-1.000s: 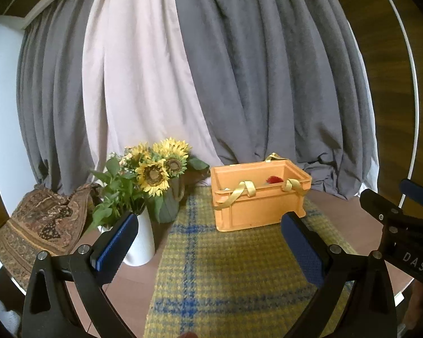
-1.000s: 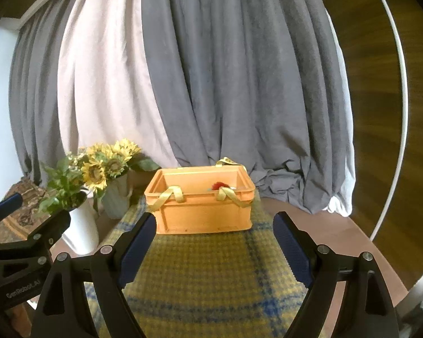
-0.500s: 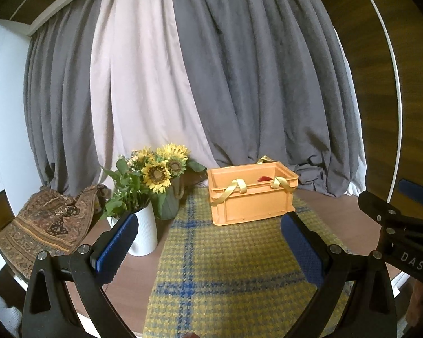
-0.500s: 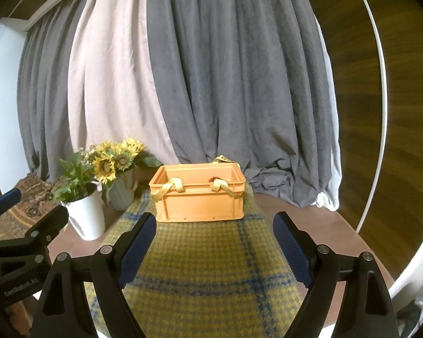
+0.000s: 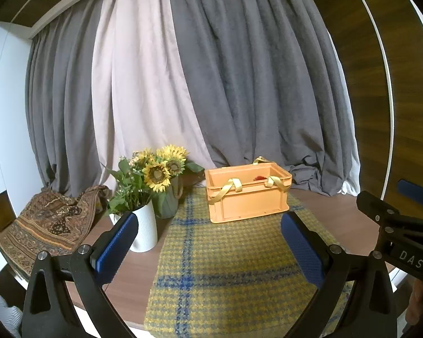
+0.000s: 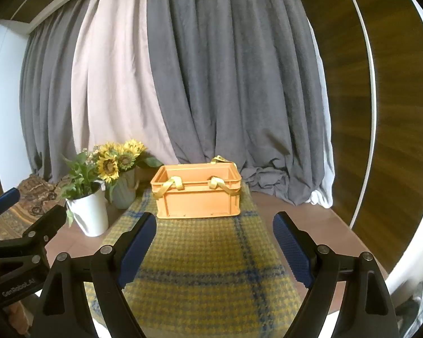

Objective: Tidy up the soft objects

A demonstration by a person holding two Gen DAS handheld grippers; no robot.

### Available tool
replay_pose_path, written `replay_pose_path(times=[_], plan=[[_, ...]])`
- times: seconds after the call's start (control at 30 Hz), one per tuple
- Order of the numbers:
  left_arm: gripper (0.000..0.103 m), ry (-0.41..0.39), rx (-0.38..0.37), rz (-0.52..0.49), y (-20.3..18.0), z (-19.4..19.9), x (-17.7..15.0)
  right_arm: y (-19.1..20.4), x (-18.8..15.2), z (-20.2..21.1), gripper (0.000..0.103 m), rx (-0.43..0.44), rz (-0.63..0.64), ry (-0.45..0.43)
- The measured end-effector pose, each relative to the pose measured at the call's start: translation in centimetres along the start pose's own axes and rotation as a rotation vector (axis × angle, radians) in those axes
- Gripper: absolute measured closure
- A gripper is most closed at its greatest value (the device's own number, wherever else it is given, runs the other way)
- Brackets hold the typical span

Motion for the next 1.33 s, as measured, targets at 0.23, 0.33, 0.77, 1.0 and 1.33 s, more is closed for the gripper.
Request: replay_pose_path(times=[0.23,0.33,0.77,1.0,1.33], plan=[[0.000,-0.001,-0.002,-0.001,0.0,0.1,0.0,-0.3,-0.1,0.6,0.017,-0.001,-0.003,-0.002],[0.000,-0.002,0.001,-0.001,-0.2,0.2,0.0,-0.3,-0.2,0.8,0.017,0.000,-0.002,-0.002],[0.000,-0.003,0.003,-0.004,-0.4,0.4,-0.1,-0.1,-0.2,0.8,0.017,-0.006,-0.005,-0.003],[0.000,-0.001,0.004,-0.003,-0.5,0.4,0.0,0.0,-0.2,0.7,0.017,-0.008,-0.005,-0.004],[0.000,0.007,-0.005,0.000,-0.9,-0.2,0.5,-0.3,0.0,0.2,0.017,-0.014,-0.008,0.001]])
Point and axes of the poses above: each gripper's, at about its wrist camera, not at the fingertips, and z roughly against the way its jaws point, y to its left, x to its top, the point moved 10 cm from there along -z, roughly the way its jaws point, and after that the axes turned 7 degrees about -z, right-handed, at the moved point
